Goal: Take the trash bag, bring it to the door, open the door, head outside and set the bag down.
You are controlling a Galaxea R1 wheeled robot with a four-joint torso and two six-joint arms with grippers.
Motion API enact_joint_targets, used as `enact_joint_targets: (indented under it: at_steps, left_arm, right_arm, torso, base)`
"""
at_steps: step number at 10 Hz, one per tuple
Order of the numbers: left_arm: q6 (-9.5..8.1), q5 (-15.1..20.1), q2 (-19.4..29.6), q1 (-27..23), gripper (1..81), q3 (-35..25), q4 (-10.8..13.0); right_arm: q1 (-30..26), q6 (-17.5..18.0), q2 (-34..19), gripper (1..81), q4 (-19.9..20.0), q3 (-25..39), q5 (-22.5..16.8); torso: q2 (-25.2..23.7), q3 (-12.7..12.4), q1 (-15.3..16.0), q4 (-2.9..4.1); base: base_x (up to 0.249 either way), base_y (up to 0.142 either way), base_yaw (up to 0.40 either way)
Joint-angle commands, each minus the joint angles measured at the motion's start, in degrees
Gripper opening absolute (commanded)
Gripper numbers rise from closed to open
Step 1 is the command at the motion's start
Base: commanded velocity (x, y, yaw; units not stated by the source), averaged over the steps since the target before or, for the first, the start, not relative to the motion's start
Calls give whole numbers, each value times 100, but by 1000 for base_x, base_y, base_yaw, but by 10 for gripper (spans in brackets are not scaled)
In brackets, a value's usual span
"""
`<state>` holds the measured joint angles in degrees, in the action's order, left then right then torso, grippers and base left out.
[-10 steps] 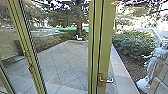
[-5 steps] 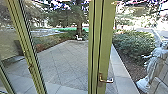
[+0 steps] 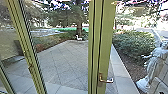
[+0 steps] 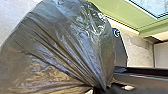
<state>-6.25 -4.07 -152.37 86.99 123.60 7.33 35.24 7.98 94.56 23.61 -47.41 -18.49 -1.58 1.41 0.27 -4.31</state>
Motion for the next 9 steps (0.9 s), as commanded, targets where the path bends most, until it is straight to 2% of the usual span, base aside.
enact_joint_targets:
  at_steps: [1,2,4,7,9]
  left_arm:
    - [1,258,127,-274,10,-90,-3]
    - [1,258,127,-274,10,-81,-12]
    - [1,258,136,-274,10,-73,-12]
    - [1,258,127,-274,10,-64,-12]
    - [1,249,127,-274,10,-64,-12]
  right_arm:
    - [-1144,1089,379,811,267,-687,-820]
    - [-1330,1299,644,811,275,-899,-980]
    - [-1576,1803,962,811,258,-1314,-1051]
    - [-1857,2758,1488,811,241,-1935,-1236]
    - [-1998,3244,1753,811,240,-2210,-1332]
  torso:
    - [0,0,0,0]
    - [0,0,0,0]
    - [0,2,0,0]
    - [0,2,2,0]
    - [0,2,5,0]
  base:
    - [0,0,0]
    - [0,0,0]
    - [0,0,0]
    - [0,0,0]
    - [0,0,0]
